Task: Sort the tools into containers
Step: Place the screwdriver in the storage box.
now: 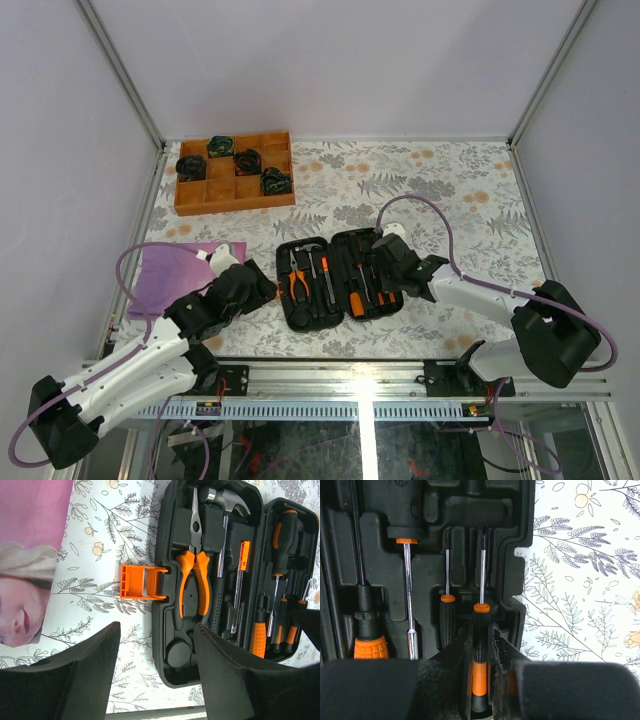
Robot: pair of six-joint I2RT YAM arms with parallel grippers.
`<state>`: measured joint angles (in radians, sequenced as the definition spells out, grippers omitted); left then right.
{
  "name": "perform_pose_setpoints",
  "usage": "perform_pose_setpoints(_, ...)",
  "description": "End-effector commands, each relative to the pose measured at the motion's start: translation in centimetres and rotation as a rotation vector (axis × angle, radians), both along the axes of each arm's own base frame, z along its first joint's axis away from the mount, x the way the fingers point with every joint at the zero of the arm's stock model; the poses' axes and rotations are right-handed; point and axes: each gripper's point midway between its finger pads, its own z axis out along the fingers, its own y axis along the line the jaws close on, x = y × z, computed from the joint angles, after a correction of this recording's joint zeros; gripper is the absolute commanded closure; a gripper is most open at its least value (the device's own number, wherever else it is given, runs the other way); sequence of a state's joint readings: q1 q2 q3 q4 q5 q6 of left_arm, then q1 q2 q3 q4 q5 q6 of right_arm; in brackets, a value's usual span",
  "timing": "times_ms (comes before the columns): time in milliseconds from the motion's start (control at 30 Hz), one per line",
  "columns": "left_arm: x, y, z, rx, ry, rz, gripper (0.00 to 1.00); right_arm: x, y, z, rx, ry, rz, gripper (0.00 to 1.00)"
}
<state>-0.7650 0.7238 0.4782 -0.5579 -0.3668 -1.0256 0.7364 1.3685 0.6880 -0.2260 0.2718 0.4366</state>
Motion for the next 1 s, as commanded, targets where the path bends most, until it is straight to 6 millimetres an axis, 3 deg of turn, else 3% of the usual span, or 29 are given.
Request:
perform_pose_setpoints(0,0.0,0.5,-0.2,0.012,-0.003,0.023,0.41,0.3,-0.1,0.5,-0.017,-0.004,0.01,0.85)
perform_pose_setpoints(233,0.0,0.5,-0.3,0.009,-0.001,0.024,0.41,-0.3,-0.6,0.3,-0.018,0.007,0.0,0.73)
perform_pose_setpoints(567,-0.2,0.6,-0.4,0.007,0.003,0.028,0.41,0.4,-0.2,3.1,0.006,-0.04,0.007,0.66)
perform_pose_setpoints(967,-0.1,0.6,-0.5,0.017,0.01,0.028,0.41,1.0,0.5,3.3,-0.001,-0.031,0.023,0.79)
